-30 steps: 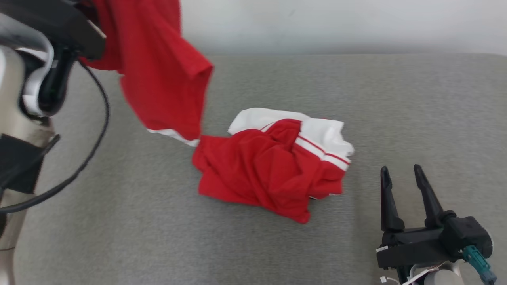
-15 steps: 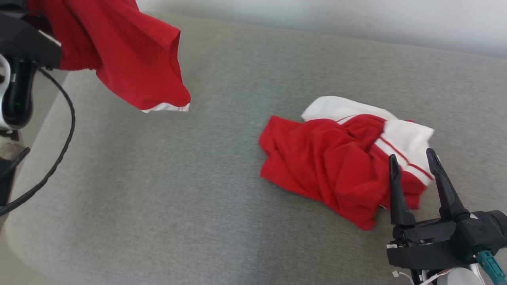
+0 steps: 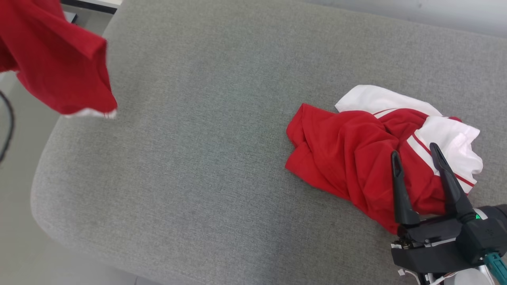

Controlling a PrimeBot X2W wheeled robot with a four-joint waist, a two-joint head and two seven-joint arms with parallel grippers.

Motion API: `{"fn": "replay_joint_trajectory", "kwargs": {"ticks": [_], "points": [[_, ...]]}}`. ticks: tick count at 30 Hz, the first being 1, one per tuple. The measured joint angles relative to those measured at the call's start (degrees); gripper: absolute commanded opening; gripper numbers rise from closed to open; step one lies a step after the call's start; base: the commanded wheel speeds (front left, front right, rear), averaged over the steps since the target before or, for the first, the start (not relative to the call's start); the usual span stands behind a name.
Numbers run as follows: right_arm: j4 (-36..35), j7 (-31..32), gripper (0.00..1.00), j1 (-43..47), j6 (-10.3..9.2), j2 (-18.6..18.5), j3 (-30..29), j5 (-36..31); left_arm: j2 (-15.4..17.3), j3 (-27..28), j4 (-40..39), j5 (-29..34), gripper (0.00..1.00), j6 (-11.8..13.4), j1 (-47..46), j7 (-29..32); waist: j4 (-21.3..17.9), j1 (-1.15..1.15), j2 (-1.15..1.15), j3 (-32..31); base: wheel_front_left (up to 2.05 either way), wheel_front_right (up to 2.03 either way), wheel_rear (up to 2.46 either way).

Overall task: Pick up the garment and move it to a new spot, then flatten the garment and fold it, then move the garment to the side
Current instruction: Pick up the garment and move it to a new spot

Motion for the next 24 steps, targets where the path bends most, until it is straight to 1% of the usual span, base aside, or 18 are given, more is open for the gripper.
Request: {"fn": "replay_joint_trajectory", "kwargs": {"ticks": [4,8,14,20,24], "points": [[-2.1,1.2,1.00,-0.3,0.00,-0.3,0.7,0.1,1.2,1.2,1.6,-0.3,0.00,0.3,0.0,-1.5,-0.6,0.00,0.00,0.9,0.00,0.00,0.00],[-4.5,2.4,1.00,-0.8,0.00,-1.2,1.1,0.1,0.3,1.8,4.9,-1.0,0.00,0.0,0.3,-3.0,-1.5,0.00,0.00,2.1,0.00,0.00,0.00],[-7.7,4.4,1.00,-1.1,0.00,-2.8,1.5,0.0,-4.2,1.4,11.3,-1.6,0.00,-1.1,1.8,-5.0,-3.3,0.00,0.00,4.1,0.00,0.00,0.00],[-10.2,5.8,1.00,-1.9,0.00,-3.5,2.4,0.0,-9.3,-0.4,20.2,-0.7,0.00,-2.5,2.9,-5.6,-5.1,0.00,0.00,6.0,0.00,0.00,0.00],[-11.4,6.5,1.00,-2.6,0.00,-3.5,3.6,0.0,-11.5,-1.4,26.6,-0.8,0.00,-3.6,3.2,-5.7,-6.4,0.00,0.00,6.9,0.00,0.00,0.00]]}}
